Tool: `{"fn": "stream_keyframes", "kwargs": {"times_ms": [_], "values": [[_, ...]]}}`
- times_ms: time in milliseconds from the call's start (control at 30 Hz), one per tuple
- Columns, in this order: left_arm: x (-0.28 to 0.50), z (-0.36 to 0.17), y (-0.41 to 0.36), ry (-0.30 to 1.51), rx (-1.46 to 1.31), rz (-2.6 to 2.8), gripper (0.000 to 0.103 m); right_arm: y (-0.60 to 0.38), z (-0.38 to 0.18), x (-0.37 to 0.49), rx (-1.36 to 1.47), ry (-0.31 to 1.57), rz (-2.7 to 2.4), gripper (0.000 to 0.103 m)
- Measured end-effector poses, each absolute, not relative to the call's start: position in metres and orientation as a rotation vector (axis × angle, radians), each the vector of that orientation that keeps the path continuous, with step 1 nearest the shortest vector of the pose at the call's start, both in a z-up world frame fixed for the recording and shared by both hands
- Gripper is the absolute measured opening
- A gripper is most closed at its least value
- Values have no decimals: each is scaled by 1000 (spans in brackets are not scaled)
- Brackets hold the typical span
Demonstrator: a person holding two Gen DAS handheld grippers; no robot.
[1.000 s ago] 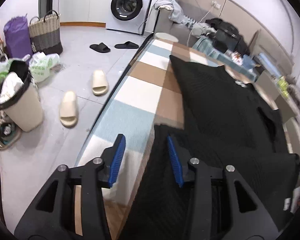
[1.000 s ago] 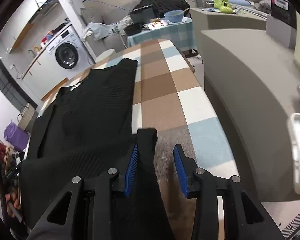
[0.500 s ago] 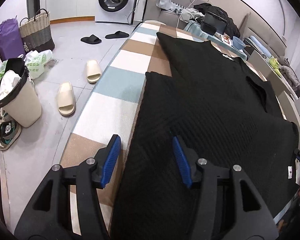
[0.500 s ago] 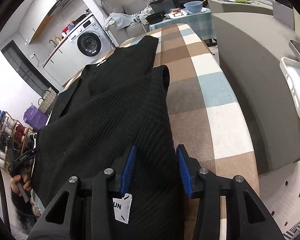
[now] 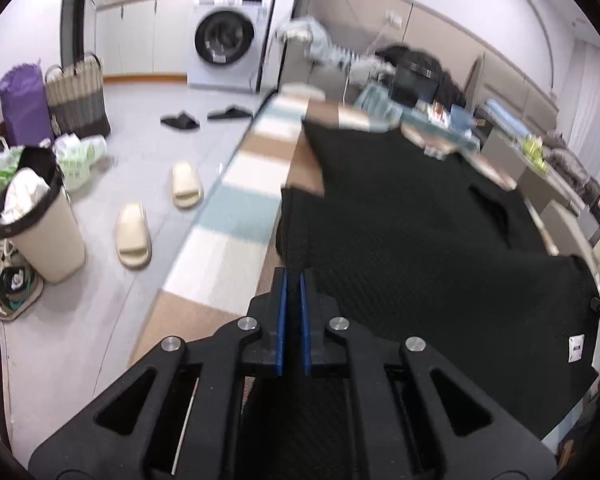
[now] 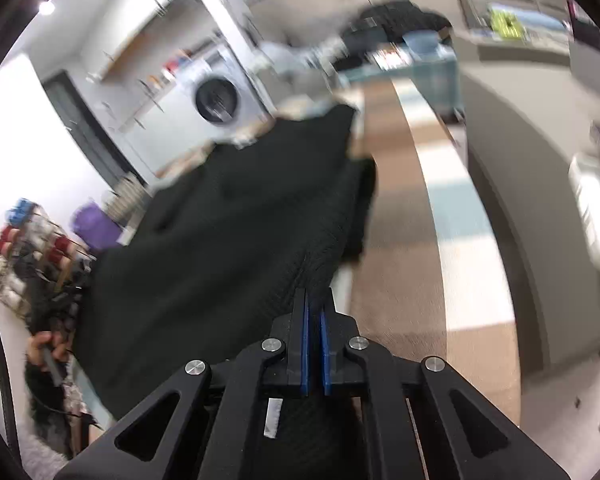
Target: Fold small clothes
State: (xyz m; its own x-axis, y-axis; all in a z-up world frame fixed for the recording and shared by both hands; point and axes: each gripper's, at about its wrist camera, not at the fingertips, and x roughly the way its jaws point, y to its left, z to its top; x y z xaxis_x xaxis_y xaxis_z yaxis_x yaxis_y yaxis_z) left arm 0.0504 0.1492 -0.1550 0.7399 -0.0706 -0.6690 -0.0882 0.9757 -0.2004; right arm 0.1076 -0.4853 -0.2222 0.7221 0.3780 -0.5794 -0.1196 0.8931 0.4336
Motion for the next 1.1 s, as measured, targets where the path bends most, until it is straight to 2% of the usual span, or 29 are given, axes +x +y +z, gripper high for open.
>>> {"fn": "stream_keyframes", "kwargs": {"times_ms": [133, 300, 400, 700, 767, 867, 933, 1000, 1100], "values": [[32, -118, 152, 624, -255, 2, 3, -494, -201, 98, 470, 617, 314, 5], [45, -105, 164, 604, -311, 2, 3, -505, -184, 116, 543, 547, 299, 5], [73, -112, 172, 635, -336, 5, 3, -508, -183, 140, 552, 566, 244, 5], [159, -158, 193, 789, -370, 145, 0, -493, -217, 229, 475, 800, 6, 5], [157, -159, 191, 793, -363, 116, 1, -492, -223, 230, 459, 831, -9, 15], [152, -161, 182, 818, -333, 79, 6, -501, -228, 219, 474, 834, -23, 29], [145, -159, 174, 821, -310, 49, 18, -507, -230, 212, 496, 832, -26, 32], [139, -159, 167, 821, -294, 25, 40, -509, -233, 209, 514, 841, -3, 32], [132, -159, 158, 824, -279, -3, 44, -506, -239, 208, 531, 860, 43, 32]]}}
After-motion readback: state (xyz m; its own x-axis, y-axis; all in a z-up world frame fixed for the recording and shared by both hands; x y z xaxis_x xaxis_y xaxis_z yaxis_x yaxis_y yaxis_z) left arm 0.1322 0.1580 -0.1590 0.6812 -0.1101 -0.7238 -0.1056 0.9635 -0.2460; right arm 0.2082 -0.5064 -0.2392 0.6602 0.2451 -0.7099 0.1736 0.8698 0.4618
